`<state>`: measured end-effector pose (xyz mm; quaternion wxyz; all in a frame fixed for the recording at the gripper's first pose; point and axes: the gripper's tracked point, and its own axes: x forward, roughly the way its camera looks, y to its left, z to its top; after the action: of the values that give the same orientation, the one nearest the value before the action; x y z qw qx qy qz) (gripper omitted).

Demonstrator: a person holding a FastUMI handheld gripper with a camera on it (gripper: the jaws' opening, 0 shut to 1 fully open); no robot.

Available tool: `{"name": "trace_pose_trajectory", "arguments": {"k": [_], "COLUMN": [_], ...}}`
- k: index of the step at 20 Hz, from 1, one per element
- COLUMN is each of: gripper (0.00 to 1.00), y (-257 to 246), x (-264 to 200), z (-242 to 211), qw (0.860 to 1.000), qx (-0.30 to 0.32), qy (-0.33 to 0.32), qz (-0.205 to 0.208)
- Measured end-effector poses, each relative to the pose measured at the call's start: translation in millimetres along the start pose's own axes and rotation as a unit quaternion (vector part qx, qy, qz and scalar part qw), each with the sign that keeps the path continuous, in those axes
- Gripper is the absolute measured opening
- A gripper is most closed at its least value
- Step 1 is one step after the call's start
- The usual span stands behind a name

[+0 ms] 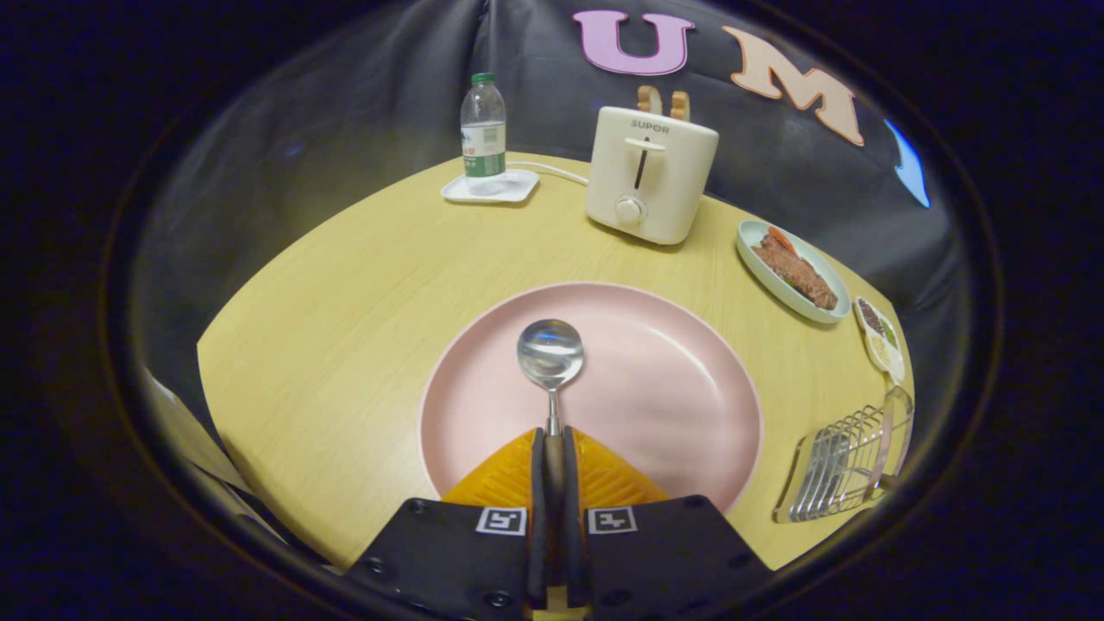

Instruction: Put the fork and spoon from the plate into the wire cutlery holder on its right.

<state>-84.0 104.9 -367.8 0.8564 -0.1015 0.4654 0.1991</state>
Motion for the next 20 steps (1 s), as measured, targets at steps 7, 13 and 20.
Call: {"name": "trace_pose_trajectory", "arguments": {"k": [7,13,20], "gripper": [0.12,0.07,0.07], "y": [-12,-25,-44], "x": [-18,-29,-56], "z": [3,-6,-2], "qw": [1.000,1.000,0.999], "qx": [0.007,0.007,0.009], "qy": [0.009,0.023,0.028], "qz": [-0.006,-0.009,-0.011]}}
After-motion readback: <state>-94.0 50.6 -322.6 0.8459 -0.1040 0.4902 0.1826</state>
